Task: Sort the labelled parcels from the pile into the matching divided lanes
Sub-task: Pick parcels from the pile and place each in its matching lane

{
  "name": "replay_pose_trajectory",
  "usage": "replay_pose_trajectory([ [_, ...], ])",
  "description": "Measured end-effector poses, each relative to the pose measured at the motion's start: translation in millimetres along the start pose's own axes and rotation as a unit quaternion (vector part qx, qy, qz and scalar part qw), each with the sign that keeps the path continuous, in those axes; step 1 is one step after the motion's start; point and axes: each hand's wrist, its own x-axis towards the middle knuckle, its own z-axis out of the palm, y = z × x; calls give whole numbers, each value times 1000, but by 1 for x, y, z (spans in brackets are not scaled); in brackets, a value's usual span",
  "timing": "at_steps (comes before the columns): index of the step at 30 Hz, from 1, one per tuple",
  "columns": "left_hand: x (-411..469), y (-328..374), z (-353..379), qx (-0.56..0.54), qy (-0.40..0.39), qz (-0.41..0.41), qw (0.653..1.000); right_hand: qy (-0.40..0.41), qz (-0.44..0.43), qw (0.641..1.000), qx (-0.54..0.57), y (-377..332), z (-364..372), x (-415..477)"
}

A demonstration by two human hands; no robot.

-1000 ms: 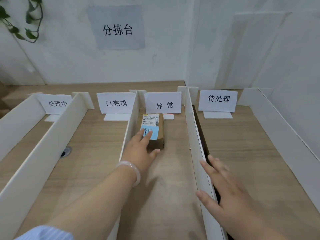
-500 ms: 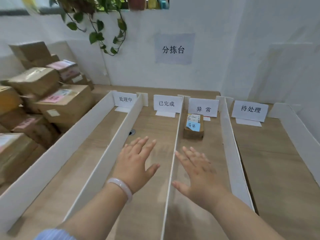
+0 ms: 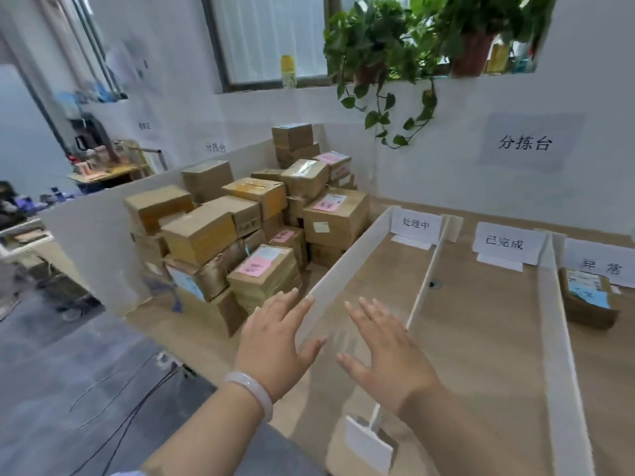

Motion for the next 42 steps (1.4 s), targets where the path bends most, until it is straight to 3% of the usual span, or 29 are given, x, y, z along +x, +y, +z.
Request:
replay_pose_trajectory([
  [4,-16,-62,-18,-5,9,-53,999,-35,-45,998,0,-54,30,24],
  [10,-5,-129,-26,-25,1,-104,994,-52,-44,997,35,-96,51,75],
  [22,90,-253,-35,-56,-6,-201,978,-83,-56,985,139,-163,86,226],
  [25,116,-273,-39,-69,8,-206,976,-100,-36,982,156,-179,85,255],
  [33,167,-333,-35,-149,24,-205,967,-47,21,980,192,-203,118,314],
  [37,196,-364,-31,-208,-43,-197,957,-17,103,960,260,-224,134,332],
  [42,212,-387,-29,-259,-92,-113,955,35,169,935,311,-252,155,344],
])
